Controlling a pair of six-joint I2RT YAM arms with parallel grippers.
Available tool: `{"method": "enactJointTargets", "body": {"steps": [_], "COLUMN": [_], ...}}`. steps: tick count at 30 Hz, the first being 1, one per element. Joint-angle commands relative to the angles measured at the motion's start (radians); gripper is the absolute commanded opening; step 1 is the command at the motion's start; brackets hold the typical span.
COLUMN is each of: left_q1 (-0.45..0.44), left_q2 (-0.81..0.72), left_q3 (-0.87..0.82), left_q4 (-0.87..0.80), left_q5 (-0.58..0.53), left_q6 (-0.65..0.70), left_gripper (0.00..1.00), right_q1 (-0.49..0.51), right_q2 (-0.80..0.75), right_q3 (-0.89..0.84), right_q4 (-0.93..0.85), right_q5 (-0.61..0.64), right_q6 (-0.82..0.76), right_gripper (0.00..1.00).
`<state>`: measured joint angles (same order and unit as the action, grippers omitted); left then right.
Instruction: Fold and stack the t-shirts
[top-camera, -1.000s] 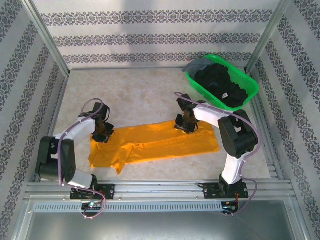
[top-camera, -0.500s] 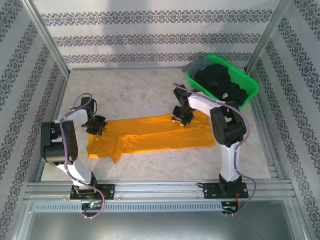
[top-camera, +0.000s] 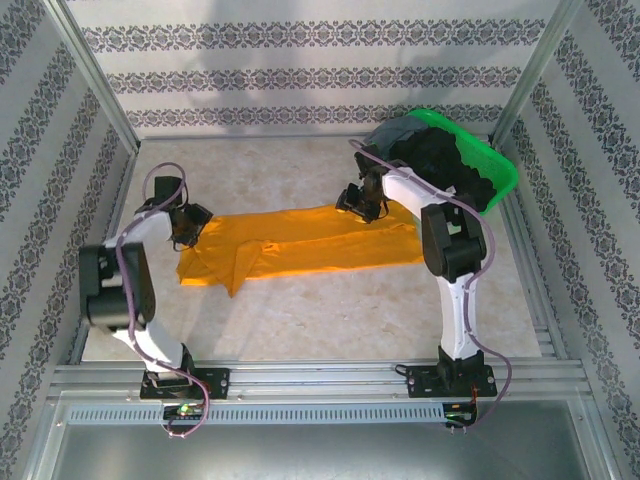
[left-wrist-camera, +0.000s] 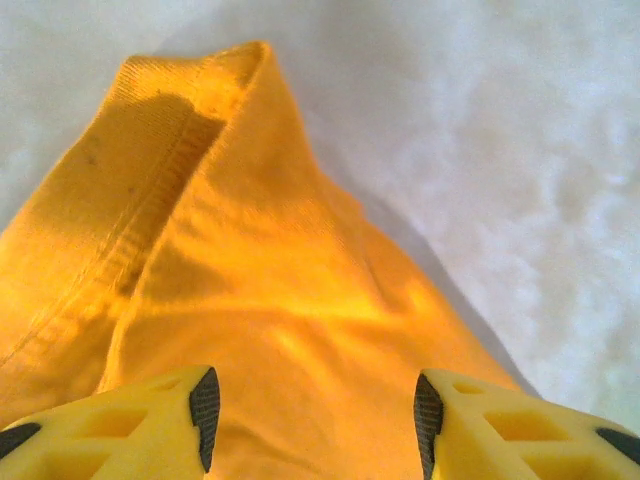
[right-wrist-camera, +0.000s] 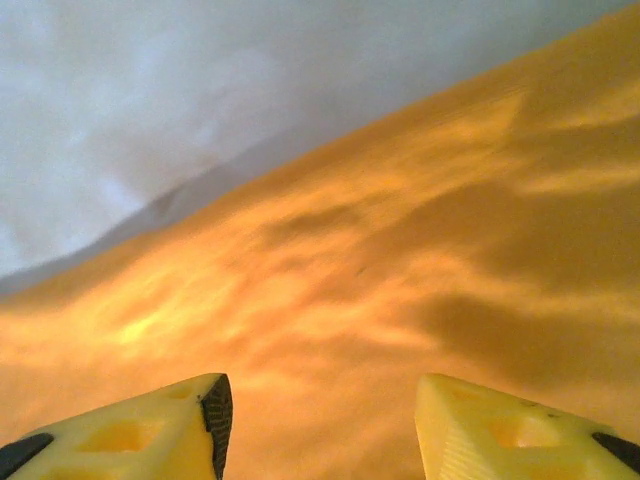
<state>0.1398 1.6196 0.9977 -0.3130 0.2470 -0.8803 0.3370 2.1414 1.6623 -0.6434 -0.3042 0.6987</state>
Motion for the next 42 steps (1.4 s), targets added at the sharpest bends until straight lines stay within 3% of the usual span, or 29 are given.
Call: {"method": "enactJointTargets", "body": {"steps": [1, 4, 9, 18, 33, 36, 42], "left_q1": [-0.034, -0.064, -0.097, -0.174, -0.274, -0.310, -0.366], "left_q2": [-0.116, -0.116, -0.054, 0.038, -0.010, -0.024, -0.043], "left_q3": [-0.074, -0.117, -0.141, -0.127, -0.150, -0.164, -0.185], "left_q4": [0.114, 0.144, 0.191, 0.208, 0.166, 0.159, 0.103], "left_q5": [0.062, 0.160, 0.227, 0.225, 0.224, 0.227, 0.217], "left_q6": [0.121, 0.160, 0.198, 0.236, 0.217, 0.204, 0.213], "left_gripper": [0.55, 0.56, 0.57, 0.56, 0.53, 0.48, 0.21], "right_q1": [0.027, 0.039, 0.066, 0.092, 0.086, 0.082, 0.075], "right_q2": [-0.177, -0.250, -0.332, -0.399, -0.404, -0.399, -0.395], "right_q3": [-0.078, -0.164, -0.252, -0.320, -0.338, -0.329, -0.323], "right_q4": [0.105, 0.153, 0.189, 0.201, 0.208, 0.209, 0.211], "right_q5": [-0.054, -0.097, -0.120, -0.125, -0.127, -0.130, -0.133], "right_q6": [-0.103, -0.083, -0.046, -0.017, -0.011, -0.011, -0.008], "right_gripper": [0.54, 0.54, 0.56, 0.56, 0.55, 0.55, 0.55]}}
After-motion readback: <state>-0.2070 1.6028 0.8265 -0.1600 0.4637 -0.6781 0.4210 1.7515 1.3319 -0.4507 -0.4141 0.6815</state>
